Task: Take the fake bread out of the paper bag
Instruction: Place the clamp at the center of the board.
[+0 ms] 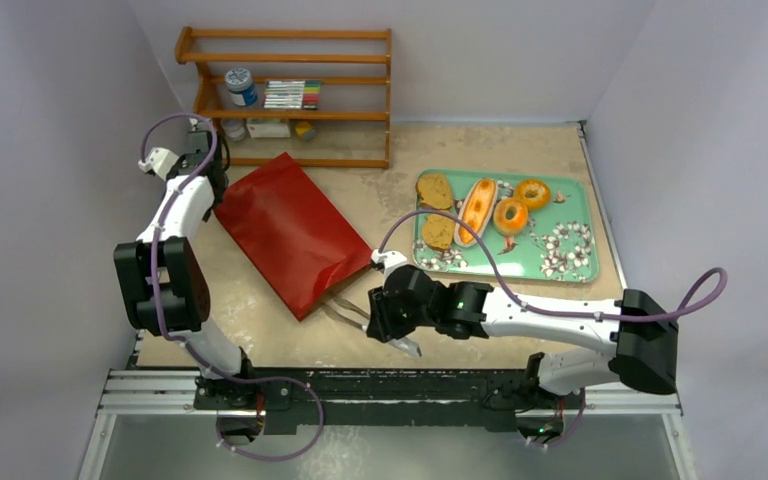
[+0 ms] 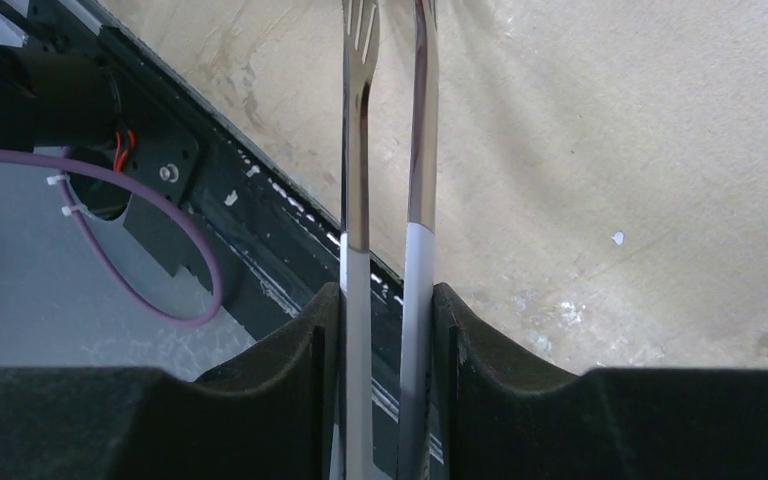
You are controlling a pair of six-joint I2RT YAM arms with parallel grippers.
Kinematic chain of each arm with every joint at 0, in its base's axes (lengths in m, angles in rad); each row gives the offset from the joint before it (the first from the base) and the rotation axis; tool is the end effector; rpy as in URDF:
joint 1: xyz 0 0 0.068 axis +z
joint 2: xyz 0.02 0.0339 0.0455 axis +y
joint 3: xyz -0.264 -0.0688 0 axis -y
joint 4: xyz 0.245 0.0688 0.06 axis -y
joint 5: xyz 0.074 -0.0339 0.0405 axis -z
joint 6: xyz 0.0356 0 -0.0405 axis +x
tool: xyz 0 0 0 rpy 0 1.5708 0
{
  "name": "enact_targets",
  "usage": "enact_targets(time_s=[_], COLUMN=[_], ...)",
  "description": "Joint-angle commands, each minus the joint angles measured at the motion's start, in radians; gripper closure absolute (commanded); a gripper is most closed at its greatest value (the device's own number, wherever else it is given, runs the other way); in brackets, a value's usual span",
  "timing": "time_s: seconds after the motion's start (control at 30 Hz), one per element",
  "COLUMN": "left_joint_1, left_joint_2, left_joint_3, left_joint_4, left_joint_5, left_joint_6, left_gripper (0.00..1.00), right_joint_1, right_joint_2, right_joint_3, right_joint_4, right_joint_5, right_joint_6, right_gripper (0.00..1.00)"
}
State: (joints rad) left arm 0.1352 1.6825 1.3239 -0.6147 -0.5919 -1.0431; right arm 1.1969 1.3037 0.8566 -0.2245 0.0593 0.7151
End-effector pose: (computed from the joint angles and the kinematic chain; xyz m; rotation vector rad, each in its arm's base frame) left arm 0.3522 0.0680 0.2604 -1.4827 1.8231 0.3251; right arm 0.1053 0.2626 0.2482 -0.5444 2.3614 0.9137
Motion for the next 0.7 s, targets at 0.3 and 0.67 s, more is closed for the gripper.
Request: enact_targets(time_s=[0.3, 0.67], left_joint_1=[0.006, 0.005], left_joint_2=[0.044, 0.049], left_joint_3=[0.048, 0.002], left_joint_4=[0.036, 0.058], left_joint_5=[-0.032, -0.025], left_joint_6=[0.044, 0.052], left_gripper=[0.44, 0.44], right_joint_1=[-0.064, -0.176], right_joint_2=[0.012, 0.086], right_joint_3=[0.032, 0.071], right_joint_4=[0.106, 0.208], right_joint_5=[0.056, 0.035], right_joint_6=[-0.016, -0.134], right_gripper=[0.64, 0.65])
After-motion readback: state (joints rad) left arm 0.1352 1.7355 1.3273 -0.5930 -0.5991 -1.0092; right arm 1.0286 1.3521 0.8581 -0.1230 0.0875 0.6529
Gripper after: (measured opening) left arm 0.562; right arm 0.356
